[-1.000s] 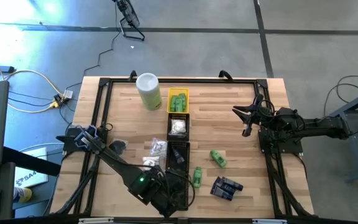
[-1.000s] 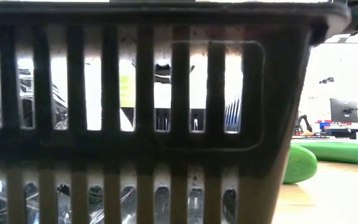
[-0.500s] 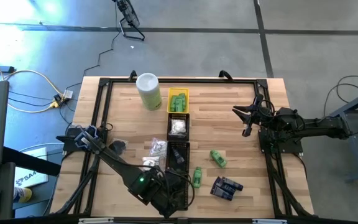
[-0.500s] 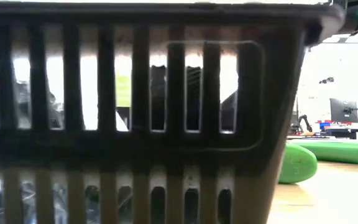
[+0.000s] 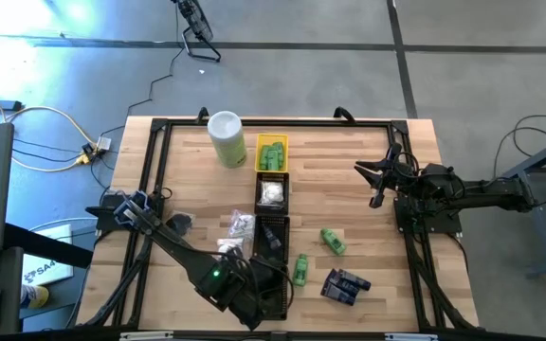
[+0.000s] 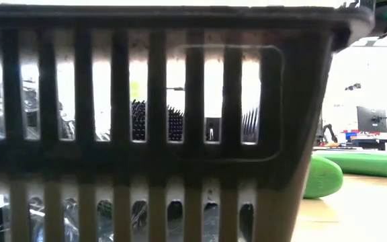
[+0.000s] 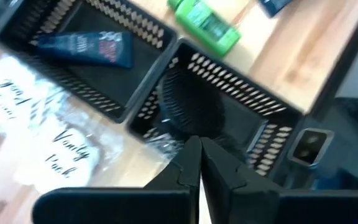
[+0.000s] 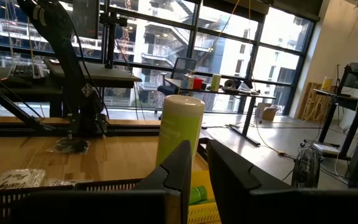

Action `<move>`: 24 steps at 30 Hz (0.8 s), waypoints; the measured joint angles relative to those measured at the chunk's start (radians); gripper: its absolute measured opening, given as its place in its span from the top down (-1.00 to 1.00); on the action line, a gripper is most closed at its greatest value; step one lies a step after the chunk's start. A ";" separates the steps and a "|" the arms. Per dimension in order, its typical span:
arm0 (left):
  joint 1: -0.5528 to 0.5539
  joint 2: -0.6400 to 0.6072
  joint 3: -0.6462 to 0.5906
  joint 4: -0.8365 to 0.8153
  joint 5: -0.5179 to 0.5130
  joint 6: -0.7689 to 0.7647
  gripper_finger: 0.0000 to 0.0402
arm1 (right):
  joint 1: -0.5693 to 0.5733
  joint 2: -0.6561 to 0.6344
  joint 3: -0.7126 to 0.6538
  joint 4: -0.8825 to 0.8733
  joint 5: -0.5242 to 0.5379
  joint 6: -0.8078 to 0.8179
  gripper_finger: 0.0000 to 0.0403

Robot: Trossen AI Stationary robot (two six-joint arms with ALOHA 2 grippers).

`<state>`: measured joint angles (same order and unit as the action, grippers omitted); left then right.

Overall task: Pick & Place Travel size toiletries
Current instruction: Put the black hairbrush into the bottom black basket

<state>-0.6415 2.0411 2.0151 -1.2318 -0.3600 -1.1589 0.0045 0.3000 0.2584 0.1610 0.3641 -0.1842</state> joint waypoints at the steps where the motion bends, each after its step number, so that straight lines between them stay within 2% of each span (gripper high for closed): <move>1: 0.000 0.000 0.000 -0.021 0.001 0.001 0.96 | 0.000 0.000 0.000 0.000 0.000 0.000 0.77; 12: -0.002 0.000 -0.001 -0.276 0.039 -0.104 1.00 | 0.000 0.000 0.000 0.000 0.000 -0.001 0.77; 18: -0.021 0.000 -0.003 -0.229 -0.026 -0.109 1.00 | 0.000 0.000 0.000 0.000 0.000 -0.001 0.77; 24: -0.021 0.000 -0.112 -0.034 -0.058 -0.047 1.00 | 0.000 0.000 0.000 0.000 0.000 -0.004 0.77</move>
<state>-0.6628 2.0411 1.9031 -1.2662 -0.4175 -1.2062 0.0046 0.2998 0.2584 0.1612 0.3643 -0.1879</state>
